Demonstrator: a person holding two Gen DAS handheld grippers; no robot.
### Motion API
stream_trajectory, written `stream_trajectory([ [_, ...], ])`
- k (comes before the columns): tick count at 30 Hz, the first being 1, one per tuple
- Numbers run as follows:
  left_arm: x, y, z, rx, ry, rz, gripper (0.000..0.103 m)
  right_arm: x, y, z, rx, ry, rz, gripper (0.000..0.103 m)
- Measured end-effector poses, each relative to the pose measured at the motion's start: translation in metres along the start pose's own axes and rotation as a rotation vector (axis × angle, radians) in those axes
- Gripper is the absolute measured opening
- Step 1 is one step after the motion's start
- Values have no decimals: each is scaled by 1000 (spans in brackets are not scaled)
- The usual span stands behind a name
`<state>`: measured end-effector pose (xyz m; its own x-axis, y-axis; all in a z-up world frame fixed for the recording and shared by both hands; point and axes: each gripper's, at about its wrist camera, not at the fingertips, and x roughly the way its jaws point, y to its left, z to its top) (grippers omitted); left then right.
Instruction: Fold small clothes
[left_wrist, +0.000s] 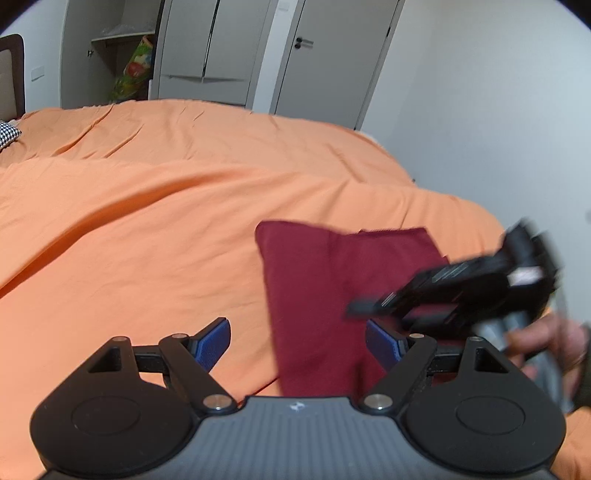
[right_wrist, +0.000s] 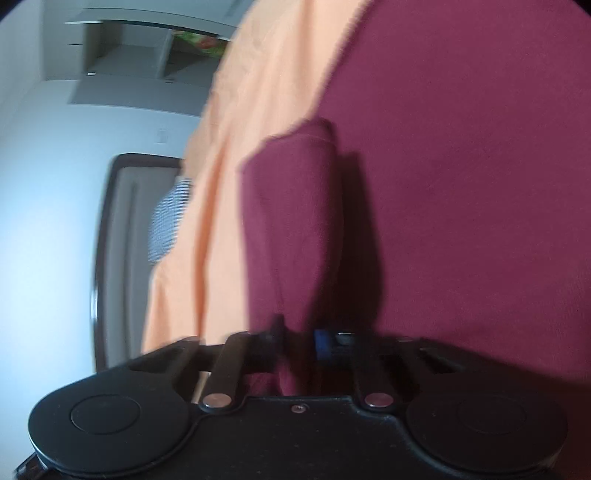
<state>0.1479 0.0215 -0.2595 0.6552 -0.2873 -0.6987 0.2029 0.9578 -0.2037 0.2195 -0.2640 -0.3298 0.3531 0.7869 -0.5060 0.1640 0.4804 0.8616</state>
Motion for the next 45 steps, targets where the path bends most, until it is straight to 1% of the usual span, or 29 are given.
stream_trajectory([
  [1, 1, 1, -1, 3, 7, -2, 84, -6, 5, 6, -48, -13, 22, 14],
  [3, 5, 2, -1, 4, 24, -13, 84, -31, 14, 14, -99, -41, 76, 14],
  [5, 11, 2, -1, 1, 39, -22, 84, -58, 13, 25, -134, -90, 76, 14],
  [6, 15, 1, -1, -2, 45, -25, 84, -70, 8, 31, -144, -111, 47, 15],
  [8, 24, -2, -2, -11, 63, -17, 84, -84, -5, 40, -151, -132, -86, 18],
  [9, 29, -2, -2, -20, 75, -10, 84, -85, -13, 43, -142, -124, -150, 21],
  [10, 33, -2, -3, -28, 85, -11, 84, -84, -21, 45, -129, -110, -194, 24],
  [11, 35, -2, -3, -34, 91, -13, 84, -84, -28, 46, -109, -101, -208, 29],
  [13, 36, -4, -3, -34, 92, -17, 84, -86, -36, 45, -60, -104, -189, 35],
  [14, 36, -4, -4, -30, 93, -19, 84, -88, -40, 44, -29, -108, -163, 48],
  [15, 37, -5, -5, -26, 97, -20, 84, -89, -44, 42, 0, -115, -131, 58],
  [17, 40, -6, -7, -23, 108, -22, 84, -92, -48, 38, 21, -111, -95, 63],
  [20, 41, -7, -10, -27, 118, -21, 84, -88, -45, 34, 7, -93, -110, 64],
  [26, 43, -13, -13, -18, 135, -25, 84, -81, -49, 29, 16, -99, -115, 63],
  [28, 42, -14, -12, -18, 131, -26, 84, -82, -49, 29, 25, -103, -105, 63],
  [30, 40, -15, -11, -15, 125, -29, 84, -81, -48, 30, 25, -116, -71, 63],
  [31, 40, -16, -11, -12, 125, -29, 84, -87, -50, 30, 23, -121, -63, 62],
  [32, 40, -17, -11, -10, 126, -29, 84, -87, -51, 29, 22, -126, -77, 59],
  [34, 39, -16, -11, -12, 125, -28, 84, -87, -55, 27, 28, -121, -94, 57],
  [38, 37, -17, -11, -9, 124, -29, 84, -82, -53, 23, 33, -116, -74, 57],
  [40, 36, -18, -12, -5, 124, -30, 85, -81, -50, 22, 28, -110, -48, 53],
  [41, 35, -18, -12, -4, 125, -32, 85, -81, -50, 23, 28, -110, -44, 49],
  [45, 33, -19, -12, -4, 125, -29, 85, -81, -56, 22, 67, -119, -57, 47],
])
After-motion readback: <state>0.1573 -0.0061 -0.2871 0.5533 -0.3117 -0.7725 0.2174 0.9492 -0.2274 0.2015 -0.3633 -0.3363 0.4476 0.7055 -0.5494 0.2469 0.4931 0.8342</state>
